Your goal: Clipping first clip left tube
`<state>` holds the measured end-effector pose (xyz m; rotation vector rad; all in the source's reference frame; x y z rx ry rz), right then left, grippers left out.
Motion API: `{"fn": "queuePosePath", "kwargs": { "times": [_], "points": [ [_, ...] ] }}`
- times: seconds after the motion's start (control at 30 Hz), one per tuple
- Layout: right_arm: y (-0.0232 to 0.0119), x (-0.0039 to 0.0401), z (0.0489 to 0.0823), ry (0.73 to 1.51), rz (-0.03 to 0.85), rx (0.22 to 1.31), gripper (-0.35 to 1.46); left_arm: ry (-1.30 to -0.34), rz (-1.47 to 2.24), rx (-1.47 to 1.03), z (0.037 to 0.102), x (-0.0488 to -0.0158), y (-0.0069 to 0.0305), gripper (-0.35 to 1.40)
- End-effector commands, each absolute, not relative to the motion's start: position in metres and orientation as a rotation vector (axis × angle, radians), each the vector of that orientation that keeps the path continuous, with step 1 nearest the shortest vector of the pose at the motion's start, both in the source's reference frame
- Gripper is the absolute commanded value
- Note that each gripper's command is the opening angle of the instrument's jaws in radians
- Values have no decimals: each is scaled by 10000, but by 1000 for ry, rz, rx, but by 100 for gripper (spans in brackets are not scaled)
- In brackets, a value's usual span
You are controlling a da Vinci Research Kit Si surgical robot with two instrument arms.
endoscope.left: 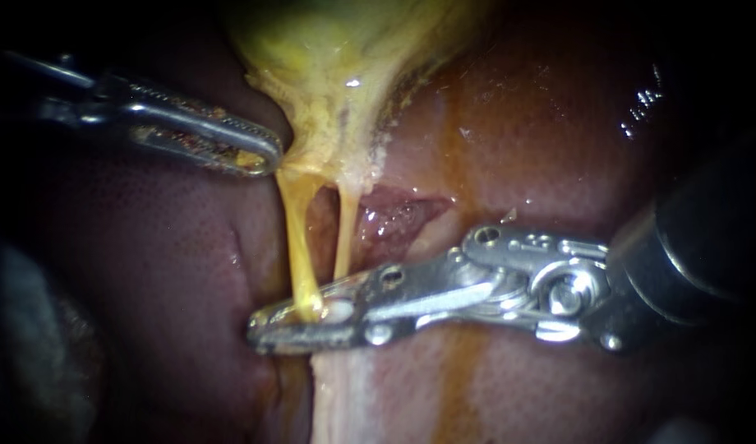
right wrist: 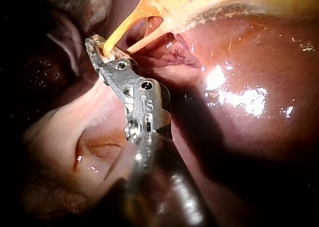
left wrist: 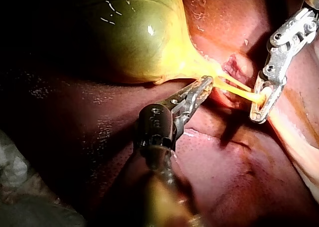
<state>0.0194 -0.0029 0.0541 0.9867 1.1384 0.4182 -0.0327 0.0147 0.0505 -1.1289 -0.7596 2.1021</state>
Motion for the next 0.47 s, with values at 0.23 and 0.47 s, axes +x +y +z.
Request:
{"fn": "queuePosePath", "kwargs": {
  "times": [0.23, 0.47],
  "points": [
    [-27, 190, 544, 1139, 415, 989, -35, -759, 2102, -1129, 505, -327, 147, -35],
    [-26, 190, 546, 1139, 414, 989, -35, -760, 2102, -1129, 506, -327, 148, -35]
  ]
}}
